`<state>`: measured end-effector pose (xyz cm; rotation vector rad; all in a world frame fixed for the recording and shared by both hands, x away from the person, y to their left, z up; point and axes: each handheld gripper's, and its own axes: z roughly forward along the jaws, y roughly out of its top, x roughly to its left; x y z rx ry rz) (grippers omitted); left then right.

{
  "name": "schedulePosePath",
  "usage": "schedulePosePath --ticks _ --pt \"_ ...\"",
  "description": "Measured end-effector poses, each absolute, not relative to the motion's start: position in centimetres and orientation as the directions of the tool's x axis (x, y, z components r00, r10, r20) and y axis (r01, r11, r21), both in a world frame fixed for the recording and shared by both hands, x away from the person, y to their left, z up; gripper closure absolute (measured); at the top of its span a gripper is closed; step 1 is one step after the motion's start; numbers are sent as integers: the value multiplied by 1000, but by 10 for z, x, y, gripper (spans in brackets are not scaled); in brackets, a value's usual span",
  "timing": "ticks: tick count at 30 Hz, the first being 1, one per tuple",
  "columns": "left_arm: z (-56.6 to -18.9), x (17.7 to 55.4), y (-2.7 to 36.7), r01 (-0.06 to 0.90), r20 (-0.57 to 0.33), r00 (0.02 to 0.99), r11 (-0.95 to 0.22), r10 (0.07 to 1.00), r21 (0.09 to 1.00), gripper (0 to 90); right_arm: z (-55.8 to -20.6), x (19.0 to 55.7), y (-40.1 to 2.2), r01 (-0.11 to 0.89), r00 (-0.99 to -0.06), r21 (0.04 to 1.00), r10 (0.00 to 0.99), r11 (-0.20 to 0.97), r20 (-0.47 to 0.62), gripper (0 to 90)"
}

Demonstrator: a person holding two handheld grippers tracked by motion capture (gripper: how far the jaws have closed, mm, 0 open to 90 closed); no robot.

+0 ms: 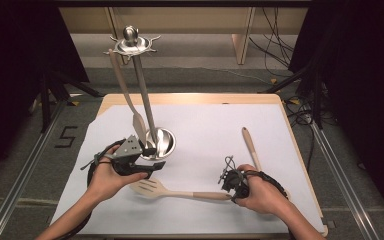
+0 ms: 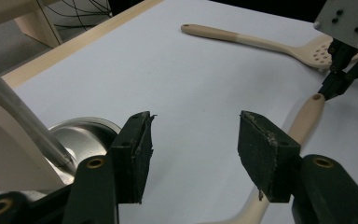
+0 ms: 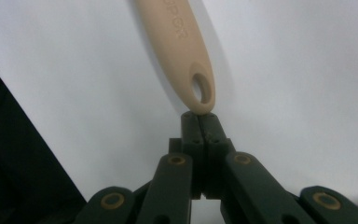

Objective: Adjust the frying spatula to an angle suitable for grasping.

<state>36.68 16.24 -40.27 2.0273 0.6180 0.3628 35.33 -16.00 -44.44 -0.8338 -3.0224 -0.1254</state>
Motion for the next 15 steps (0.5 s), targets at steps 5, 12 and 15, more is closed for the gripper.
schedulePosePath --ticks 5,12,15 --pt "-406 367 157 269 13 841 -438 542 858 433 -444 359 -150 505 -863 100 505 857 21 900" --pt "-409 368 152 267 15 851 -457 526 848 425 -443 368 -148 510 -858 137 514 849 8 900" --pt "-410 368 152 261 22 855 -467 518 845 424 -442 369 -152 510 -857 157 514 846 12 884"
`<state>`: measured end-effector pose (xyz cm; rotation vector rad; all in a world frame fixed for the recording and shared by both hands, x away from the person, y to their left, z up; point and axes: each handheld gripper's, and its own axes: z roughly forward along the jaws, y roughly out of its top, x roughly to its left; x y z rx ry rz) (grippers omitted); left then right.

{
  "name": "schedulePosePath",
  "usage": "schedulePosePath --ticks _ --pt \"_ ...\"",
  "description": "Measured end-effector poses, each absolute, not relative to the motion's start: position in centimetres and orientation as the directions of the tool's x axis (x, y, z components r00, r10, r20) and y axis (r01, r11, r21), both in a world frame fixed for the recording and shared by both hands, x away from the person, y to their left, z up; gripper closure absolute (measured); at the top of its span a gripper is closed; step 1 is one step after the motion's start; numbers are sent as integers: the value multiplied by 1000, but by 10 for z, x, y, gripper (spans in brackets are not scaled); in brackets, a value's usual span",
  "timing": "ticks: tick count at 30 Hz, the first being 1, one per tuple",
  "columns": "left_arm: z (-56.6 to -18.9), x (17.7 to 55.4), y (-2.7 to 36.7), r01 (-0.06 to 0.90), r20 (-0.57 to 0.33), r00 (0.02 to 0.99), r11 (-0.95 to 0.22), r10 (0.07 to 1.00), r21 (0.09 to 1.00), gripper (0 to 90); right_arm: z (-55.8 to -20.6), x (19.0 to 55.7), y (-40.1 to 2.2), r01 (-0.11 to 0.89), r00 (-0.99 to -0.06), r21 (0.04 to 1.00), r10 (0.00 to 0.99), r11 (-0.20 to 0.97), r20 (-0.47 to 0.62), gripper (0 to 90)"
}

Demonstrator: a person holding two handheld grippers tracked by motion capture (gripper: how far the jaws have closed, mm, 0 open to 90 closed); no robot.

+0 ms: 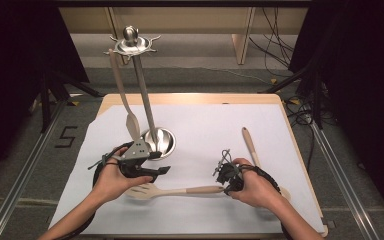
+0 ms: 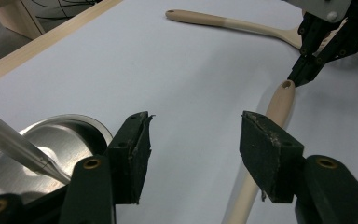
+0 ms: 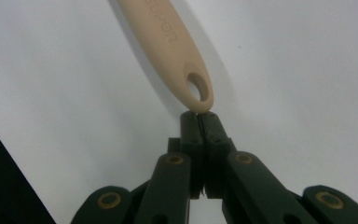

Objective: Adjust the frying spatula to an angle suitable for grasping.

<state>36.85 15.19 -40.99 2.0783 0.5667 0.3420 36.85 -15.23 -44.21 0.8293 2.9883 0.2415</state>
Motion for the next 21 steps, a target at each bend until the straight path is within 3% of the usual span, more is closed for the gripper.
schedulePosePath --ticks 8,17,19,21 --pt "-412 370 150 294 -11 851 -460 524 838 421 -430 364 -170 544 -829 227 560 807 -5 801" --pt "-415 371 148 290 2 855 -480 519 828 412 -414 367 -202 616 -759 308 651 725 -14 738" --pt "-414 371 149 264 38 864 -517 502 815 412 -411 367 -208 622 -750 327 661 712 -13 735" --pt "-414 369 147 294 1 857 -492 515 819 412 -408 367 -214 632 -737 342 676 695 -11 734"
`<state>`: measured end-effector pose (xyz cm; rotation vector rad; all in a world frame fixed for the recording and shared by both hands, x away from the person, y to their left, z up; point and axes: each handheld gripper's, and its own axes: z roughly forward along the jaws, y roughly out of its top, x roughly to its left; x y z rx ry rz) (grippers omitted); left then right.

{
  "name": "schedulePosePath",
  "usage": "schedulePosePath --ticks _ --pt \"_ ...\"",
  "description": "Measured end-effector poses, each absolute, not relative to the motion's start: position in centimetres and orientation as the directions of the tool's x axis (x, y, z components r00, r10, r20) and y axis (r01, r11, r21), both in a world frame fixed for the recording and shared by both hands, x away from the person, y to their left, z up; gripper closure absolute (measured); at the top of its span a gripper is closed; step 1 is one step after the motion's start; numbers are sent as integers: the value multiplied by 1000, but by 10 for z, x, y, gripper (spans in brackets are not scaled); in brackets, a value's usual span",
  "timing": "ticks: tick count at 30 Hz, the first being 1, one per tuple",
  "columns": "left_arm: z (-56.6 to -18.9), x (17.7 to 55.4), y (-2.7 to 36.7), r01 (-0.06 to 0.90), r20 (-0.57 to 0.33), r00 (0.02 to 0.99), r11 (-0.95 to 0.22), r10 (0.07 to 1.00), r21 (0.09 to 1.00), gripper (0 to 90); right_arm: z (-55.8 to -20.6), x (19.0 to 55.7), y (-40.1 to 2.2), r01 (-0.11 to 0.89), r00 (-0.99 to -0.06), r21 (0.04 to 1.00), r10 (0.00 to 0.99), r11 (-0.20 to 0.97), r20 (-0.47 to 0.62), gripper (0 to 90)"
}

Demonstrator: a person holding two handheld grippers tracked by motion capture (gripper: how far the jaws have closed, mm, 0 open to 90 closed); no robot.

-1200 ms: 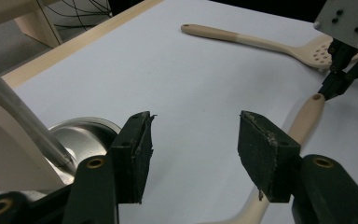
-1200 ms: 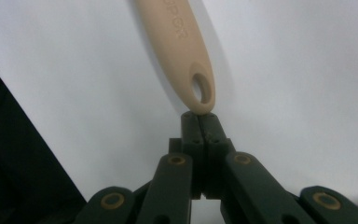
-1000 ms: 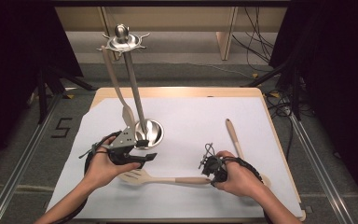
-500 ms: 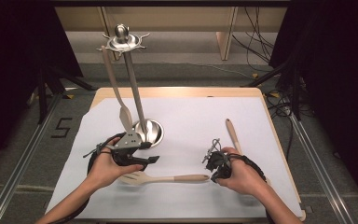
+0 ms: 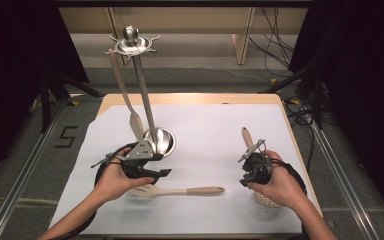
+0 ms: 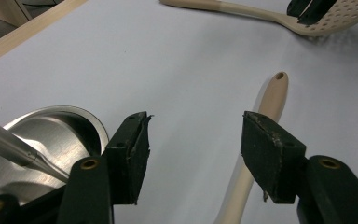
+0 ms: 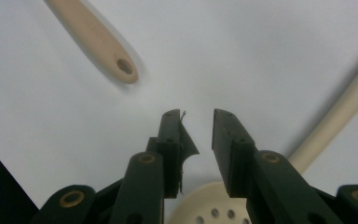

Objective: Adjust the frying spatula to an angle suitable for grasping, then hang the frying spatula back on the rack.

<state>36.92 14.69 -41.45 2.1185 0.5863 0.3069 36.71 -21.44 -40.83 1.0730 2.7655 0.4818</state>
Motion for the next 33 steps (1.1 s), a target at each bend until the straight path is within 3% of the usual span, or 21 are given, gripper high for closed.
schedulePosePath --ticks 8,10,21,26,33 --pt "-413 370 144 282 14 873 -528 487 801 423 -400 369 -228 695 -677 338 736 634 11 739" --pt "-412 370 143 282 25 881 -566 473 775 433 -400 372 -233 662 -701 365 713 654 -7 741" --pt "-419 378 123 284 25 933 -780 358 558 509 -405 376 -238 668 -708 345 706 659 22 742" --pt "-426 379 109 224 27 966 -881 258 416 534 -404 371 -236 703 -677 324 735 633 31 745" --pt "-443 377 92 207 -14 977 -923 214 325 541 -403 370 -235 677 -695 351 719 647 15 748"
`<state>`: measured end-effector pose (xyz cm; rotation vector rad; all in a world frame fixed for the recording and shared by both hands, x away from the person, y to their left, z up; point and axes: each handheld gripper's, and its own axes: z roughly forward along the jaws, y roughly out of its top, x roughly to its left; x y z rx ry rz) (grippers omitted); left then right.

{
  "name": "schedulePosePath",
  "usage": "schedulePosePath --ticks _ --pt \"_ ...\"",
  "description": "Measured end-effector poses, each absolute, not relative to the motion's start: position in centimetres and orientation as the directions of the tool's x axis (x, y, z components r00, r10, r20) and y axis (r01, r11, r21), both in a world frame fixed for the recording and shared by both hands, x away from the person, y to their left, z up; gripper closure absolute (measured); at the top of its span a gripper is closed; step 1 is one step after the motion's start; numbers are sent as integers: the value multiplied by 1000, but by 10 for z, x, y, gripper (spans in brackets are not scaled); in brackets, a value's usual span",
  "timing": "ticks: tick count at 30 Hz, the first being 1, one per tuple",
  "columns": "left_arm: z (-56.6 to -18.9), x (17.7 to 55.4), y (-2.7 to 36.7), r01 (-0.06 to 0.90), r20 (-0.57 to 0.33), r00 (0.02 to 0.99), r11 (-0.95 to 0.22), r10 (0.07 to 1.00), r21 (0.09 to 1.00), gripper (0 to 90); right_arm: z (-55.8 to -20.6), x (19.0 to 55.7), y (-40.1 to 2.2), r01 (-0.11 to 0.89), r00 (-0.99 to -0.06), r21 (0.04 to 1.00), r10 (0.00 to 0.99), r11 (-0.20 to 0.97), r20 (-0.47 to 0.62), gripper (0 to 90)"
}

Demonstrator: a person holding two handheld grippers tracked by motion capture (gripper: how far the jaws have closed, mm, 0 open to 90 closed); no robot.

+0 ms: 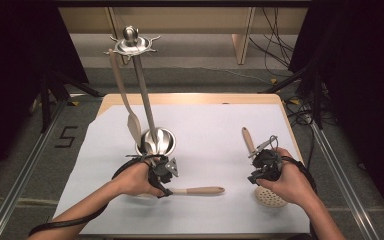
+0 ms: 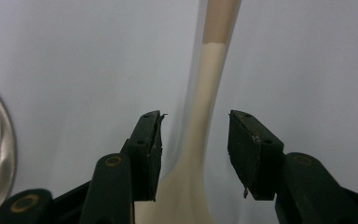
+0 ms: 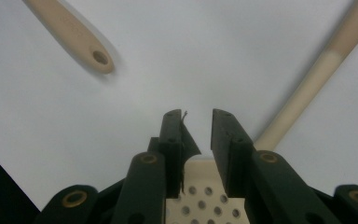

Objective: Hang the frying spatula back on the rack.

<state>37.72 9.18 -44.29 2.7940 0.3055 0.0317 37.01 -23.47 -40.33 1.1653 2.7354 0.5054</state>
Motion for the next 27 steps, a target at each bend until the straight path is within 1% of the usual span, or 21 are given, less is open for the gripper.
schedulePosePath --ticks 6,11,19,23,25,27 --pt "-452 379 81 180 -26 983 -939 180 294 551 -404 371 -236 668 -704 350 710 657 9 749" --pt "-457 378 75 182 -32 983 -947 180 264 570 -404 371 -236 669 -704 345 711 658 9 749" --pt "-460 377 68 156 -8 987 -963 158 222 606 -405 370 -235 681 -693 348 721 644 22 748" --pt "-459 376 65 162 2 986 -966 166 200 620 -405 370 -235 673 -700 354 714 649 19 748" --pt "-459 376 65 165 0 986 -967 169 196 634 -404 370 -236 672 -702 350 712 652 20 749" --pt "-459 376 64 170 6 985 -968 174 187 677 -404 371 -236 669 -703 353 711 654 15 749"
